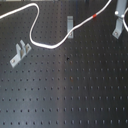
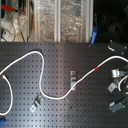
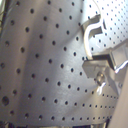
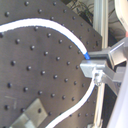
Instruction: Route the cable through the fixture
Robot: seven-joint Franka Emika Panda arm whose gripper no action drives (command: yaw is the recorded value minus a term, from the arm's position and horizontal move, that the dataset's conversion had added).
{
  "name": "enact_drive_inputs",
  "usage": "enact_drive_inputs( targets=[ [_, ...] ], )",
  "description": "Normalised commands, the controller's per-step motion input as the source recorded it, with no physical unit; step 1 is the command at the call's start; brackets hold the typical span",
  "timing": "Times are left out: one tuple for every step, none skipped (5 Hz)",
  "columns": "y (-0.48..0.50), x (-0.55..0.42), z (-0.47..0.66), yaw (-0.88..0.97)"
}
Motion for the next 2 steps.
enact_drive_inputs(
  targets=[
    [0.189, -0.603, 0.01, 0.47],
    [0.017, -0.023, 0.00, 0.00]
  ],
)
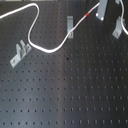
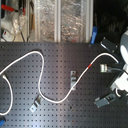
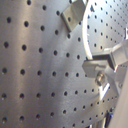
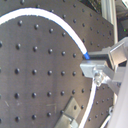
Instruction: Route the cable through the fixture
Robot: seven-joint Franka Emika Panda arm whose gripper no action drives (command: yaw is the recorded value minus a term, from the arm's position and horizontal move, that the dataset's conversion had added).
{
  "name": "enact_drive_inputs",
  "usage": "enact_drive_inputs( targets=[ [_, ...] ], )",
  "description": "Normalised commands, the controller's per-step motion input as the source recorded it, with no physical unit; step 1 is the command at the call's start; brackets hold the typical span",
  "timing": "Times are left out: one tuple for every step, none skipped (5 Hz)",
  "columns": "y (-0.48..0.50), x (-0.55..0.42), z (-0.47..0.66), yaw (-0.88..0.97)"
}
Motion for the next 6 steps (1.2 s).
enact_drive_inputs(
  targets=[
    [-0.186, -0.069, 0.00, -0.16],
    [-0.257, -0.141, -0.07, -0.27],
    [-0.118, -0.085, -0.17, -0.03],
    [-0.116, -0.079, -0.25, 0.00],
    [-0.017, -0.011, 0.00, 0.00],
    [-0.479, -0.319, -0.27, 0.03]
  ],
)
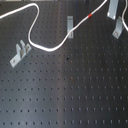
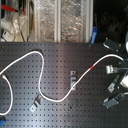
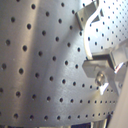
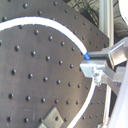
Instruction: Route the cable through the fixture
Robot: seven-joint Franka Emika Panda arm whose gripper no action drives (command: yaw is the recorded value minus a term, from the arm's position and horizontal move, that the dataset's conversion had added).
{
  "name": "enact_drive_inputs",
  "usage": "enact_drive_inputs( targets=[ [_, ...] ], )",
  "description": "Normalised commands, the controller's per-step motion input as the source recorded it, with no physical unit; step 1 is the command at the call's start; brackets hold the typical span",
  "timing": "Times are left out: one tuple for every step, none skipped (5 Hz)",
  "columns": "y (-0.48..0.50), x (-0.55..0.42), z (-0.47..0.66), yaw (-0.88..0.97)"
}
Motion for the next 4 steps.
enact_drive_inputs(
  targets=[
    [-0.238, -0.480, -0.21, 0.23],
    [0.004, -0.348, -0.07, 0.21],
    [0.319, -0.519, -0.09, 0.49],
    [0.000, 0.000, 0.00, 0.01]
  ],
)
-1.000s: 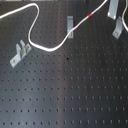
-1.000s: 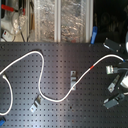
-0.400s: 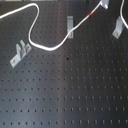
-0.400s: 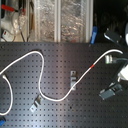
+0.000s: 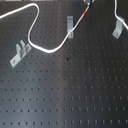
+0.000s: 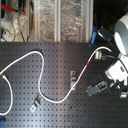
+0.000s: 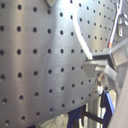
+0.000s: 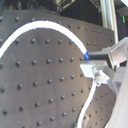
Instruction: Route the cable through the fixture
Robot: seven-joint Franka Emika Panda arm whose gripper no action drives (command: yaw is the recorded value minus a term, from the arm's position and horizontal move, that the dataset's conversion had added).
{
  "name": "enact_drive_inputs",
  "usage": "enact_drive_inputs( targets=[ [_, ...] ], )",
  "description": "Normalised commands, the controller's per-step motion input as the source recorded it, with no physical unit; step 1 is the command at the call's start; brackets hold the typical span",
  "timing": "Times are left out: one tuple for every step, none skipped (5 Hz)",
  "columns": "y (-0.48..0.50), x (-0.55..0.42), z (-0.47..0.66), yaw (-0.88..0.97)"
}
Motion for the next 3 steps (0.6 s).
enact_drive_inputs(
  targets=[
    [0.316, -0.489, 0.09, 0.53],
    [0.002, -0.002, 0.00, 0.01],
    [-0.044, 0.032, 0.00, 0.02]
  ],
)
